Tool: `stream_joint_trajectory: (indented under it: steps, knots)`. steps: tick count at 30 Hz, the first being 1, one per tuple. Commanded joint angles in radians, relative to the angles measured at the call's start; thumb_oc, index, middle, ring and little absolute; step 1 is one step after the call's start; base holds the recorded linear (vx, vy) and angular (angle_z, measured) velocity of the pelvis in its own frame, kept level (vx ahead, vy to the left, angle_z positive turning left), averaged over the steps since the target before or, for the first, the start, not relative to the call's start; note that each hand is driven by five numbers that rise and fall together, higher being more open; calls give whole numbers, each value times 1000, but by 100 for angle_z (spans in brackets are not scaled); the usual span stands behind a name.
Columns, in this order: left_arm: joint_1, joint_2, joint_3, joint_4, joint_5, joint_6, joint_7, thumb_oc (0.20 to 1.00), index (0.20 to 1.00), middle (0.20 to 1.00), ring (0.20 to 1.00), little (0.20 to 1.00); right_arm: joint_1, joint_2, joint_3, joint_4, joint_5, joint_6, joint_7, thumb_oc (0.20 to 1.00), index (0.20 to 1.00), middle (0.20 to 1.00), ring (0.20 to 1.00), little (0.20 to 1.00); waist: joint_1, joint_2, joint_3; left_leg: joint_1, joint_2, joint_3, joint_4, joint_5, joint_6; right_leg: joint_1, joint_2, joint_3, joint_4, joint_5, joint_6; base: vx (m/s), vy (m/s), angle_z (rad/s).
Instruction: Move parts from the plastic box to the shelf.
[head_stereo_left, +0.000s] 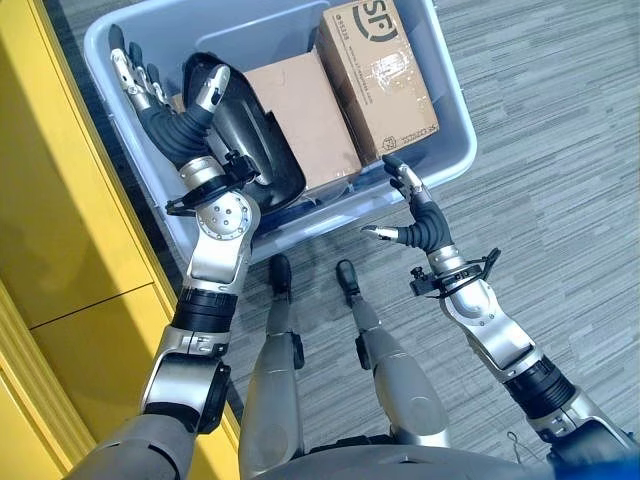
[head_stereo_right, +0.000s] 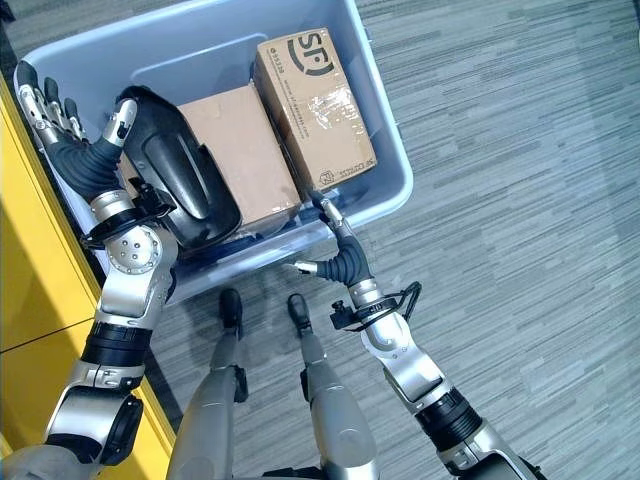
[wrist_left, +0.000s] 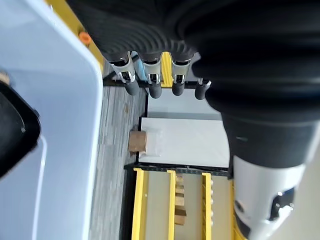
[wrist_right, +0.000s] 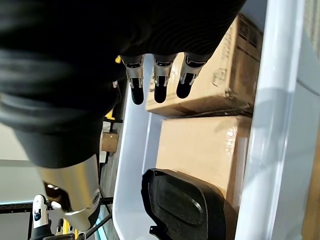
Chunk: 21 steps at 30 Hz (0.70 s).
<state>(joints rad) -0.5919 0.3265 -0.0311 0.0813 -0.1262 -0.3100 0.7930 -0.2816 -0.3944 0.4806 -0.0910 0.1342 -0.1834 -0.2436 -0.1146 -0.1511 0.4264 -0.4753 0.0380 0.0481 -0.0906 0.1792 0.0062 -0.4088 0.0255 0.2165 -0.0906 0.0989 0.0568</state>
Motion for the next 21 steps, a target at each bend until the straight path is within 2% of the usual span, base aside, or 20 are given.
stream_joint_trajectory:
  steps: [1, 6, 21]
  knots:
    - [-5, 52, 5, -28, 58, -26, 20, 1000, 1000, 1000, 1000, 1000, -5, 52, -38, -48, 19, -64, -5, 1000, 1000, 1000, 1000, 1000, 22, -51, -24, 49, 16, -40, 3, -59, -57, 26, -107, -79, 3, 12, 84, 2, 5, 5]
    - [18, 48, 9, -18, 80, -4, 29, 1000, 1000, 1000, 1000, 1000, -10, 49, -38, -52, 19, -61, -5, 1000, 1000, 1000, 1000, 1000, 26, -63, -13, 44, 17, -43, 3, -58, -56, 22, -105, -83, 3, 12, 82, 0, 0, 0]
    - [141, 5, 51, 4, 53, 3, 57, 1000, 1000, 1000, 1000, 1000, -4, 51, -49, -74, 8, -54, -36, 1000, 1000, 1000, 1000, 1000, 42, -80, 22, 24, 21, -50, 3, -58, -57, 10, -98, -94, 3, 8, 77, 0, -1, 0]
